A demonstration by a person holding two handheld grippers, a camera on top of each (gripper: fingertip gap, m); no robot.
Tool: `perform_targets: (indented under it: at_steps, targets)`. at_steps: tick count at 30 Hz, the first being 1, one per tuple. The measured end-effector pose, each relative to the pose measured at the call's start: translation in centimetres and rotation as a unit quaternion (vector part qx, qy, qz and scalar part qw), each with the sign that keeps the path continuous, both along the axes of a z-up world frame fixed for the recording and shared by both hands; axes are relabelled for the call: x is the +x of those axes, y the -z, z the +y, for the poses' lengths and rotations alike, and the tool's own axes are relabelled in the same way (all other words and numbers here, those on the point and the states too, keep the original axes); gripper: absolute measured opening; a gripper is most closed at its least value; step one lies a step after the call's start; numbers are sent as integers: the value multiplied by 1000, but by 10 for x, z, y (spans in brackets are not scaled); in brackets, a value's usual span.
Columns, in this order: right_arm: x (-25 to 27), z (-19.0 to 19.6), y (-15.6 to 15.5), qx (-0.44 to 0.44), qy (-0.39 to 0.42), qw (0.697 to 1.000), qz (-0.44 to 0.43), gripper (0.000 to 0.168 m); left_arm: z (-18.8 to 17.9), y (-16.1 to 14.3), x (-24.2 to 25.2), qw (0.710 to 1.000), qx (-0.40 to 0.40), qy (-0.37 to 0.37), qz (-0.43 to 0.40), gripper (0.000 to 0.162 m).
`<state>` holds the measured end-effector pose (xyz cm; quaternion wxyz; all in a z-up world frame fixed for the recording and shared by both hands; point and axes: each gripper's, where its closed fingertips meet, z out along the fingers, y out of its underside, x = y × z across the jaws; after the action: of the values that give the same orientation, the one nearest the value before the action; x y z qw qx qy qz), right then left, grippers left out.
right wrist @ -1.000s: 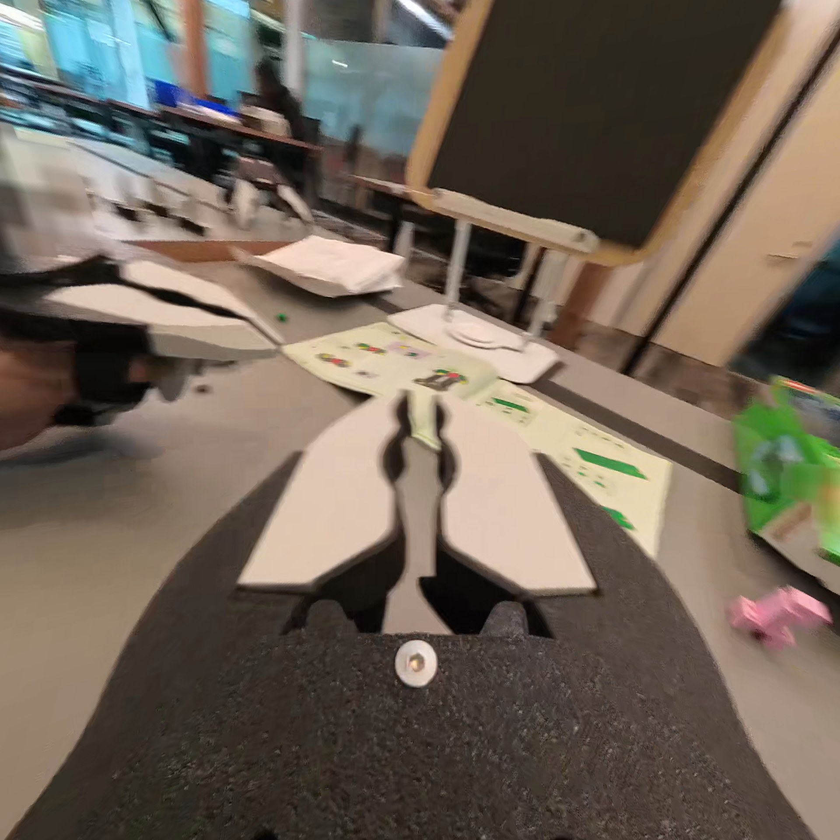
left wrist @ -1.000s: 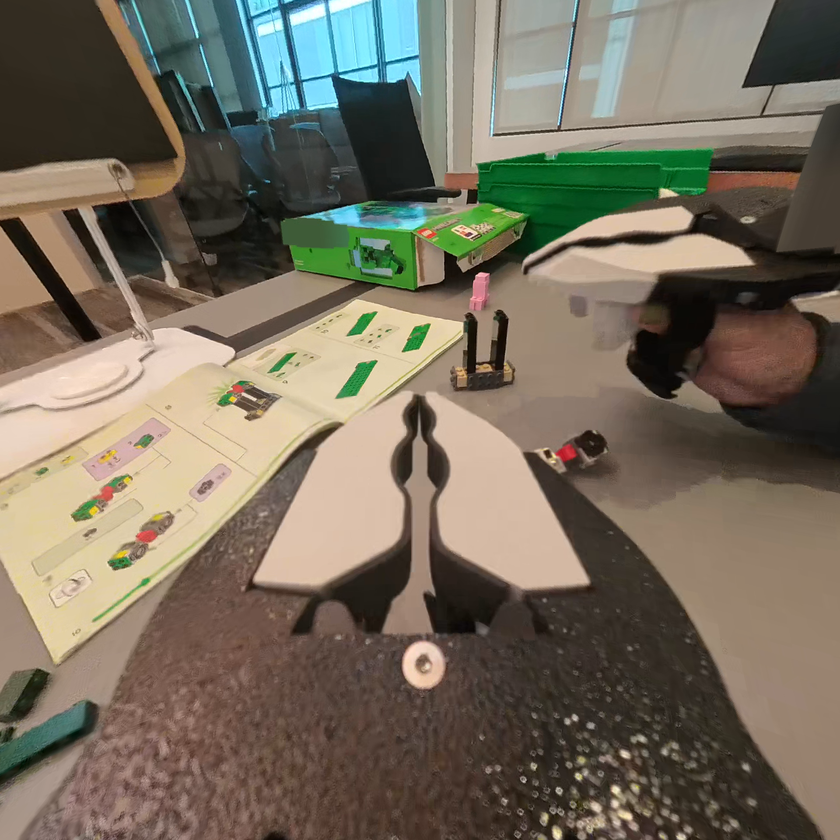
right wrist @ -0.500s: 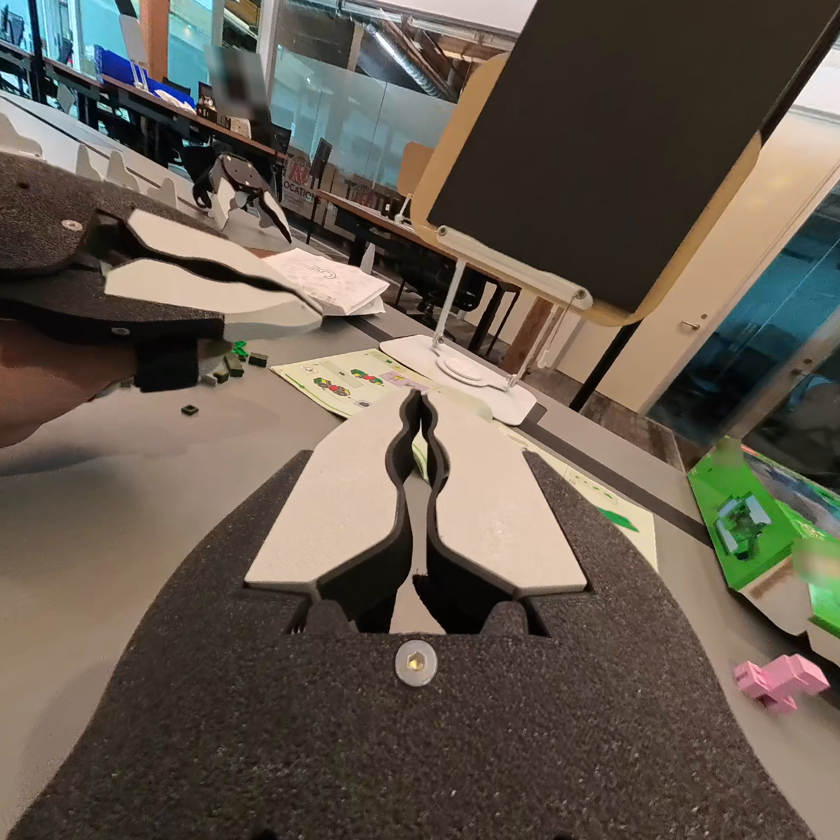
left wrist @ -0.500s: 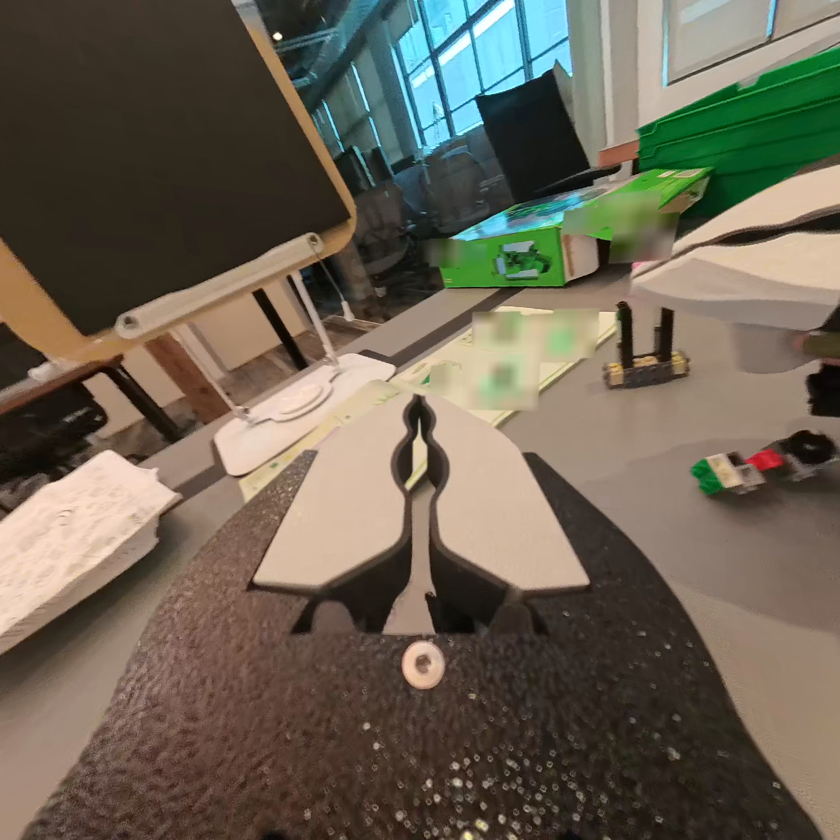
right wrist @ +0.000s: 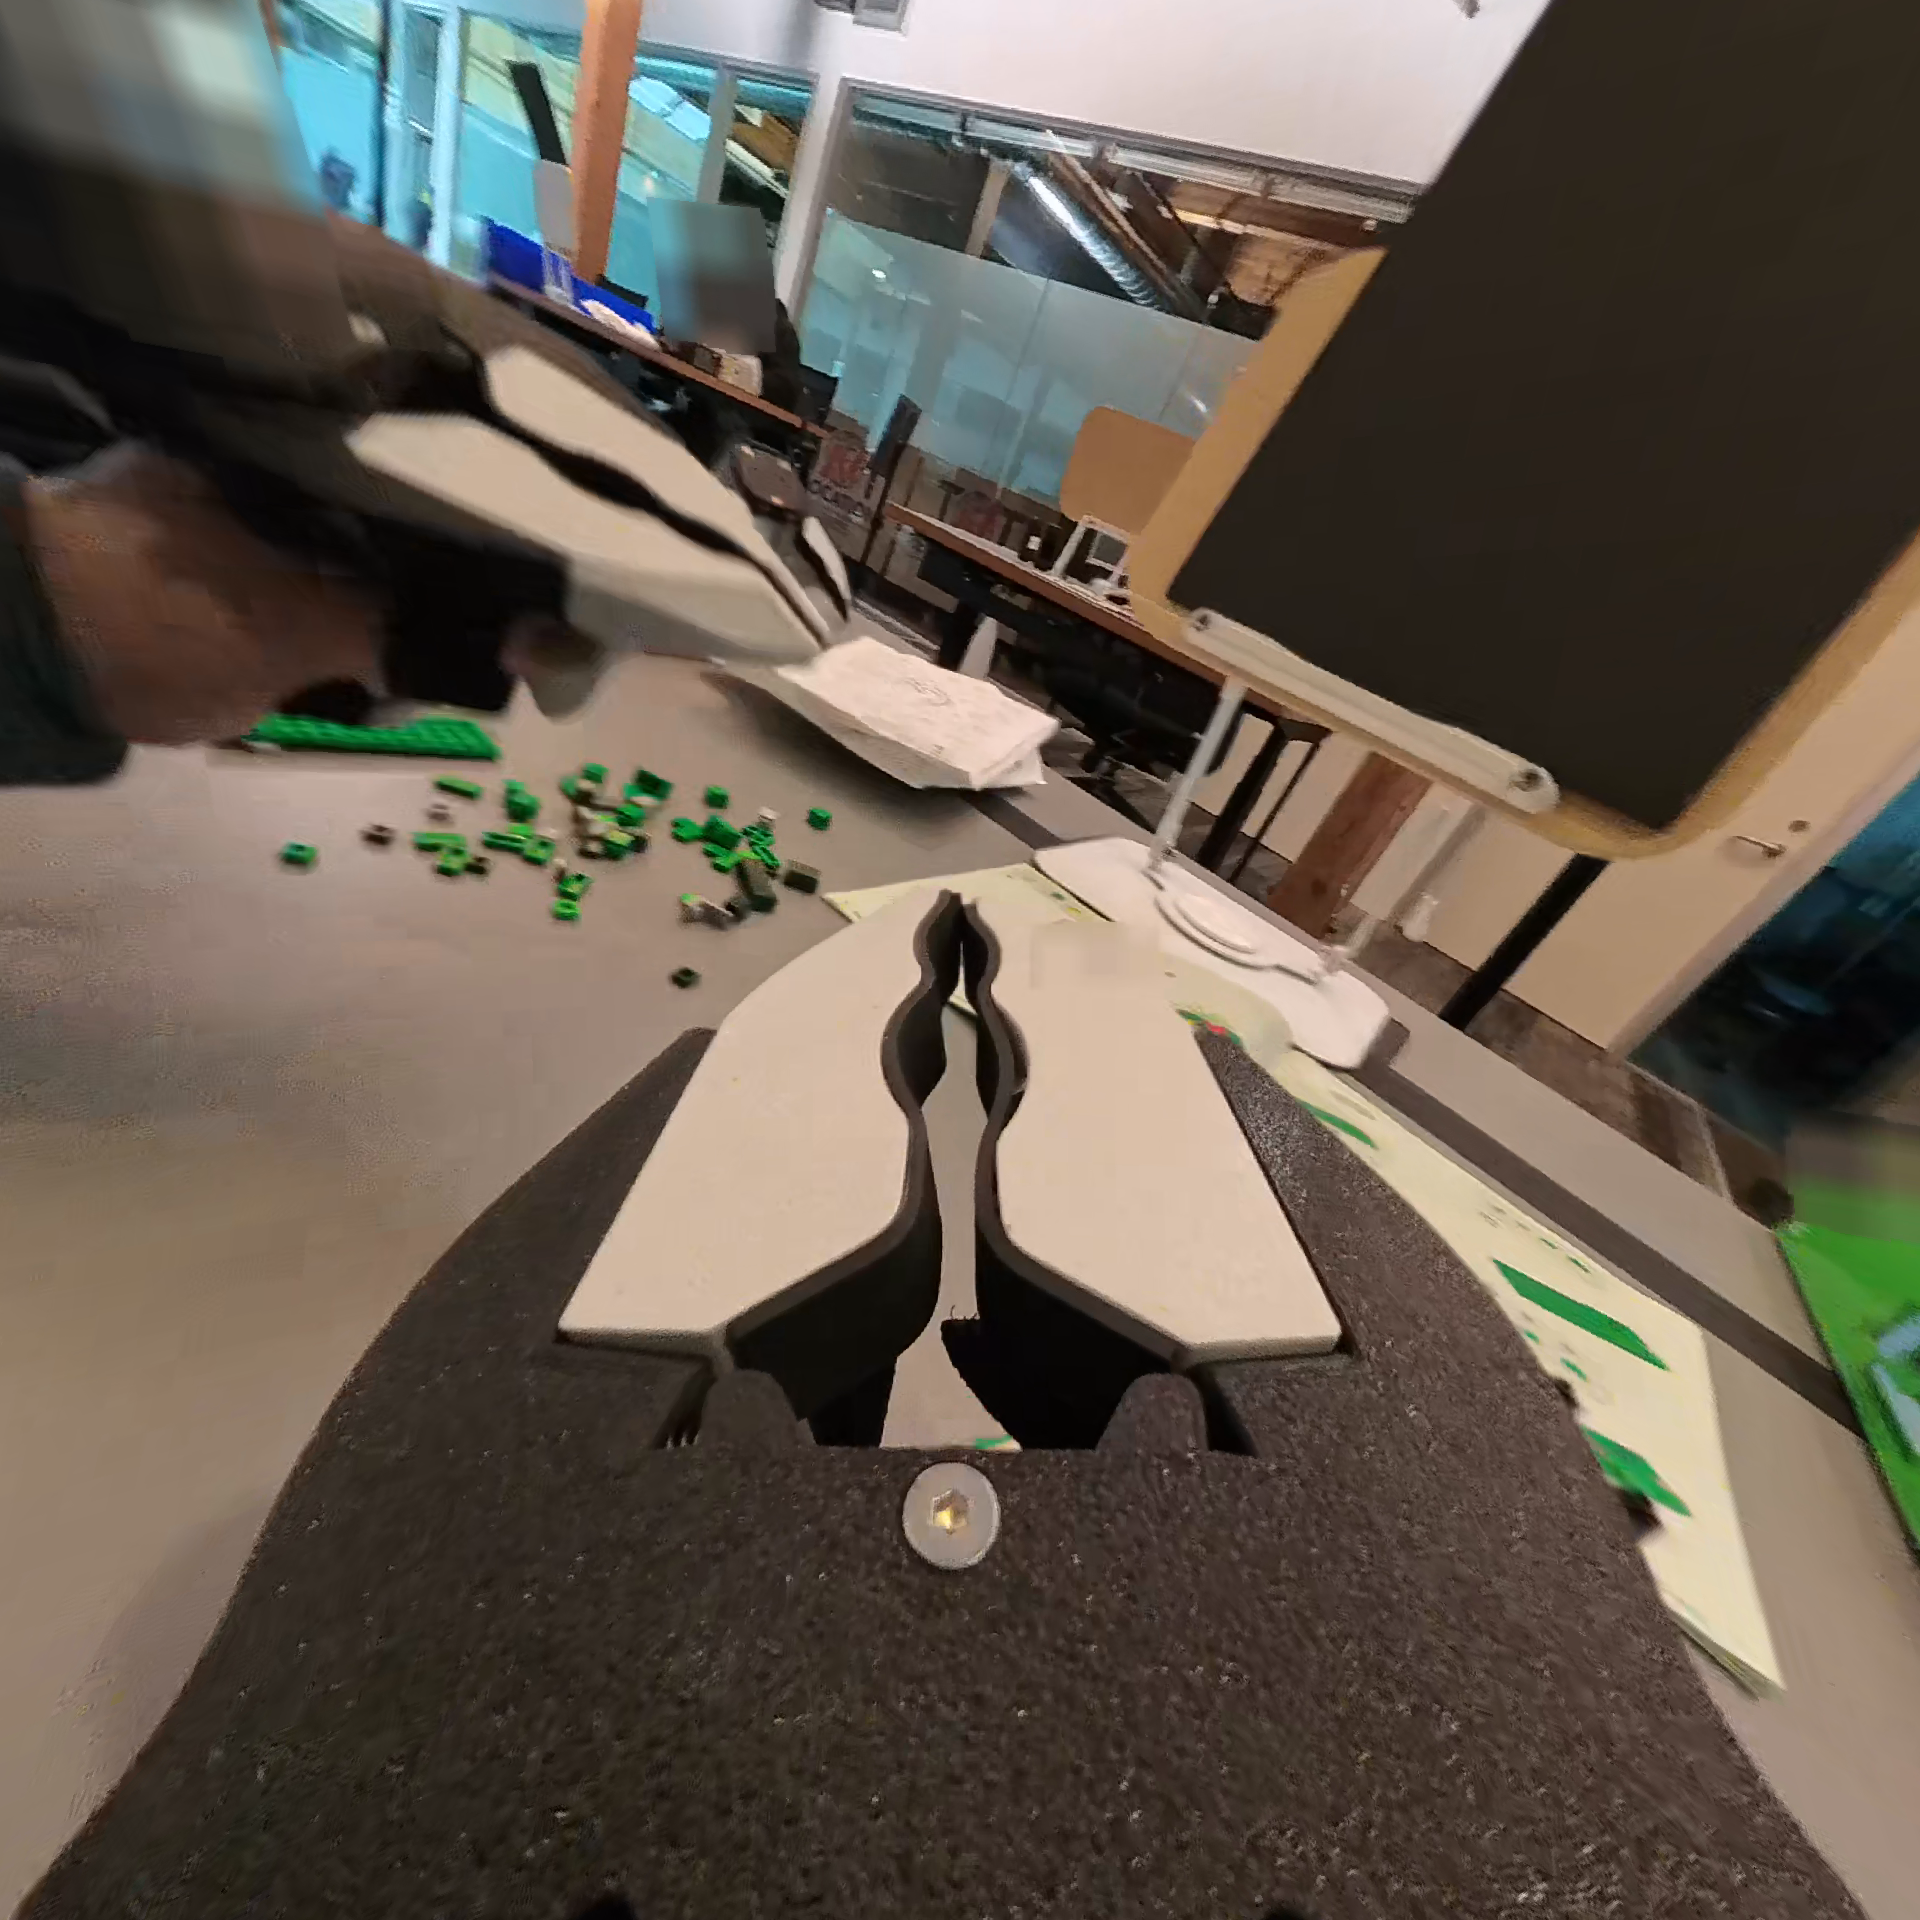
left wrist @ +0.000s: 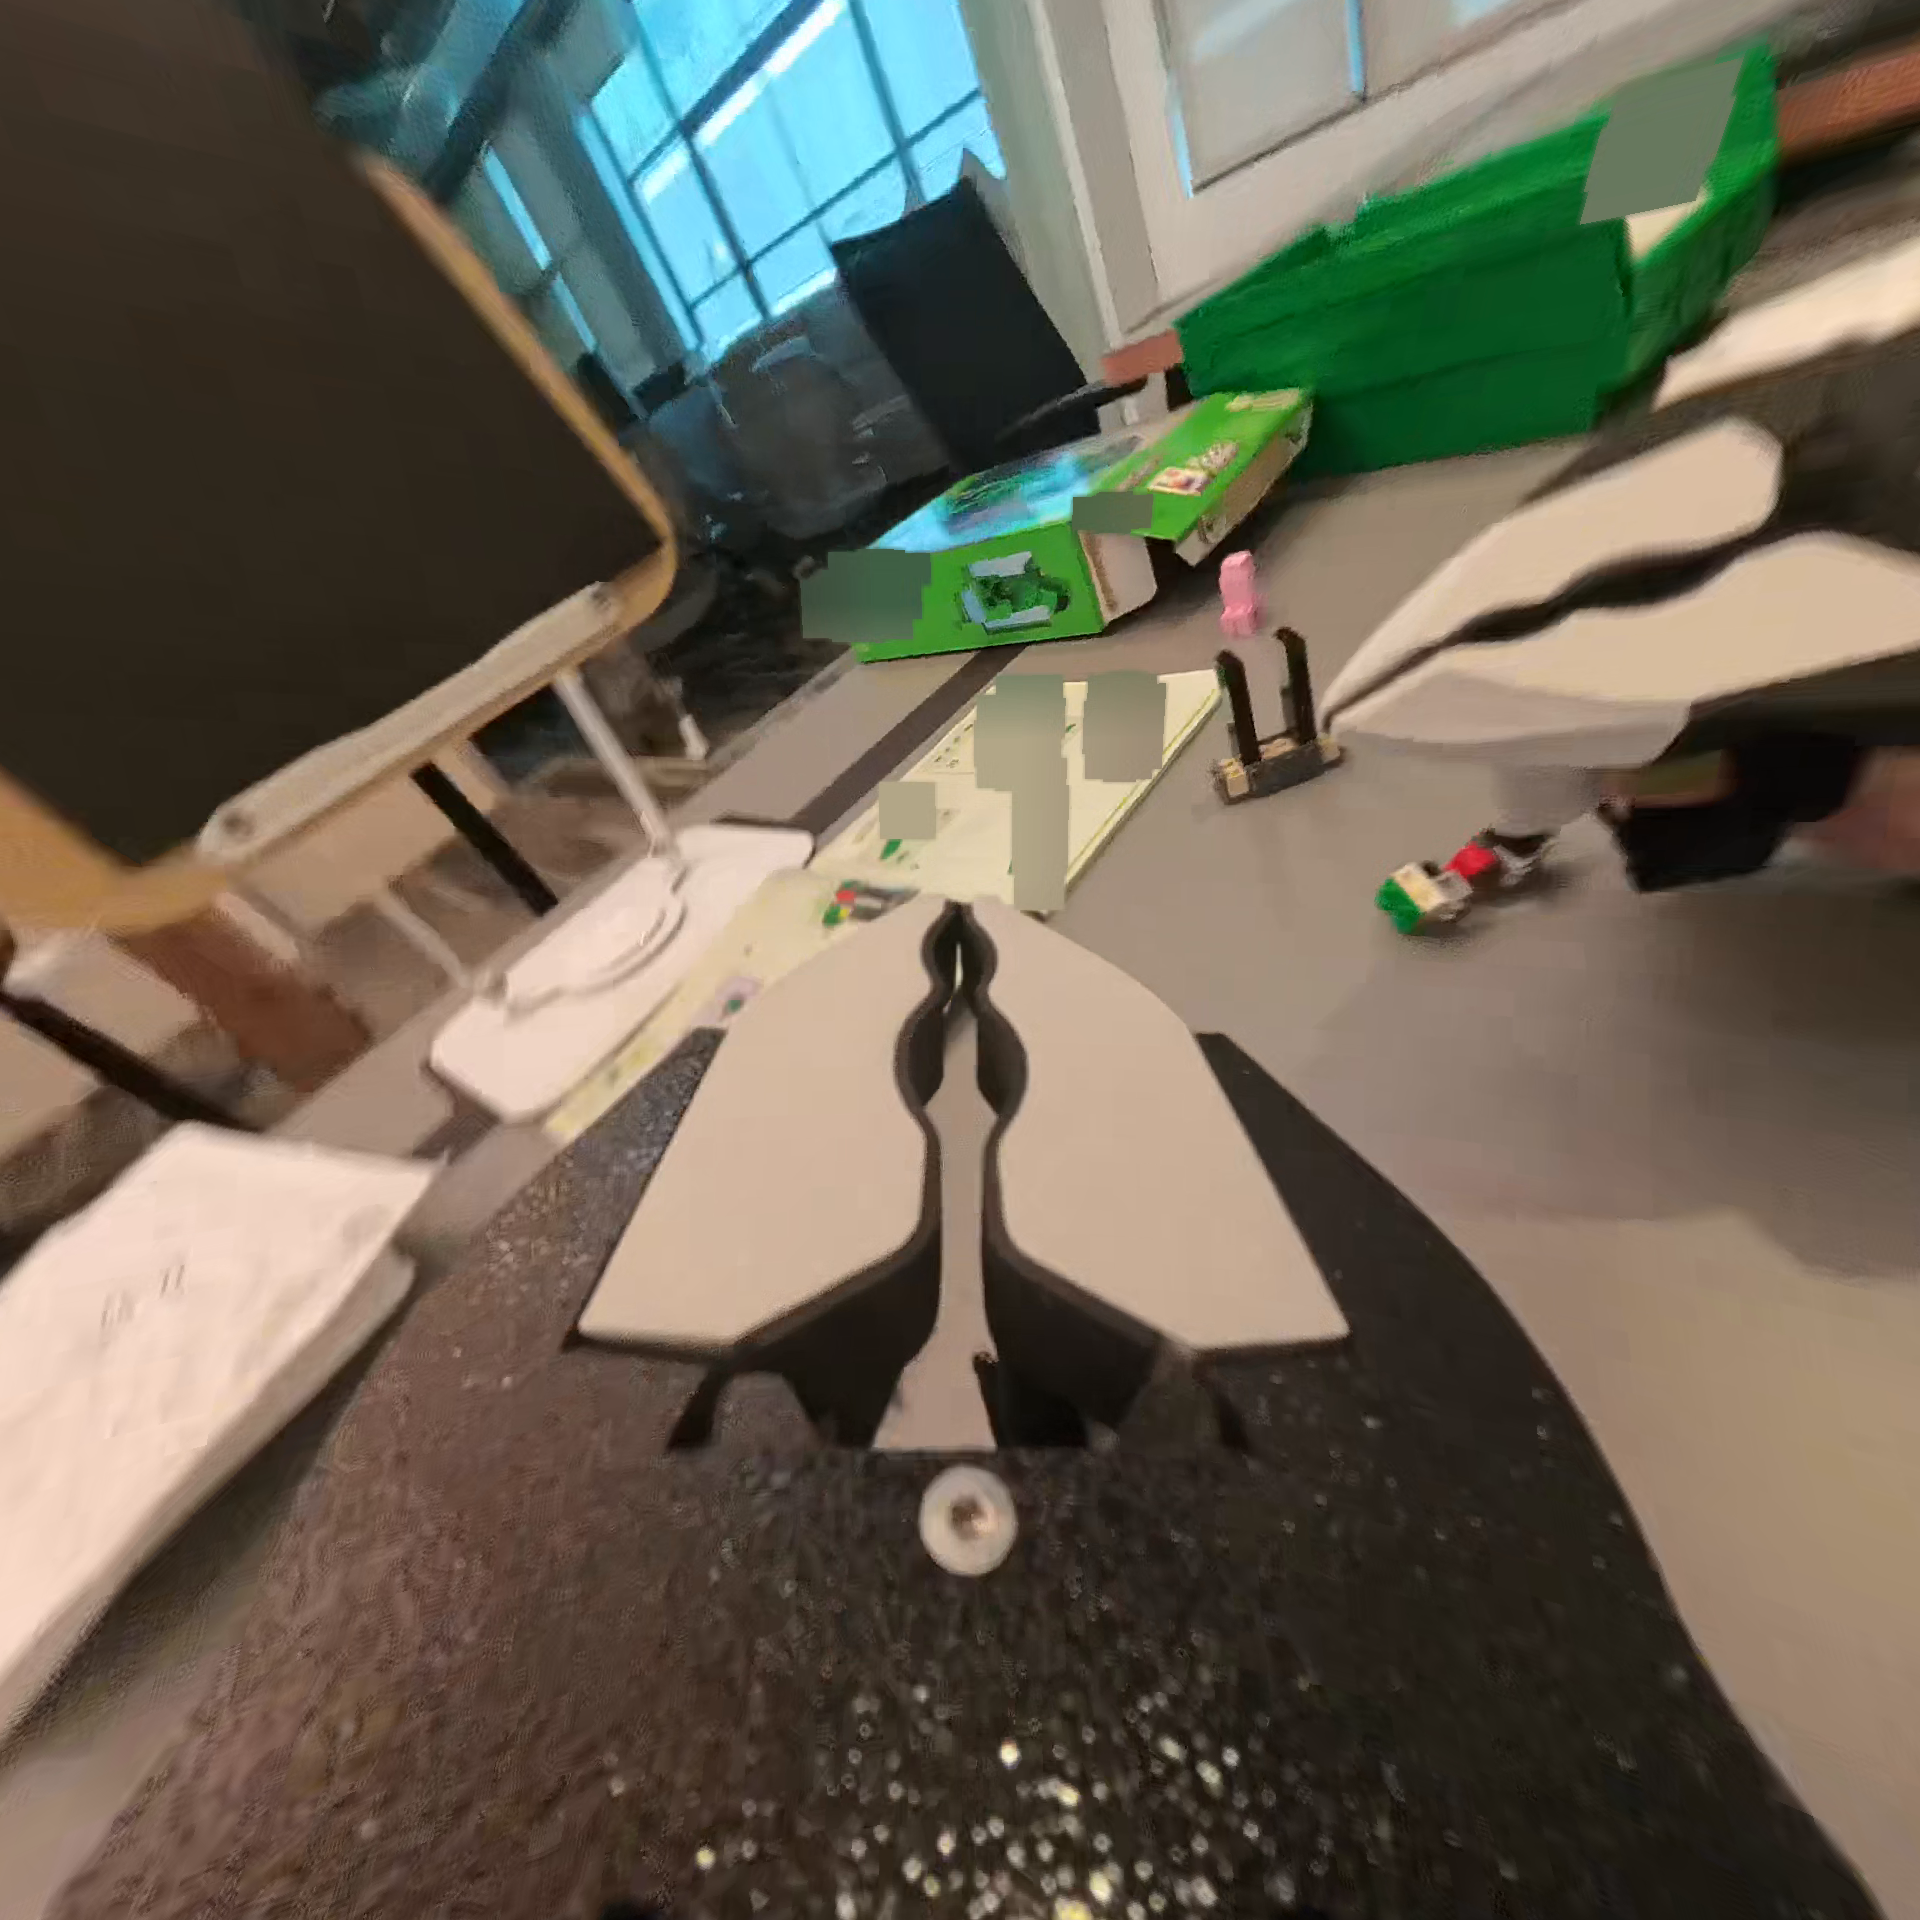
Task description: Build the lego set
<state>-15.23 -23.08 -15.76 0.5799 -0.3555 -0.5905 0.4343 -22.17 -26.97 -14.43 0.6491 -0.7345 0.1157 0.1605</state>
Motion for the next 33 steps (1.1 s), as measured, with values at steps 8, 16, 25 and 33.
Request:
perform_targets:
  at_steps: [8,16,25,33]
  targets:
    - [-4,-98,-8,-29,-131,990,-42,0,-214,-32,3,971,-127,-203,-29,0]
    - [-8,-182,7,-37,-233,968,-87,0,-323,-4,42,933,-136,-317,-102,0]
    - [8,-213,14,-21,-270,958,-99,0,-388,31,94,893,-104,-410,-153,0]
    - [55,-242,16,-25,-308,938,-155,0,-442,52,169,838,-88,-501,-197,0]
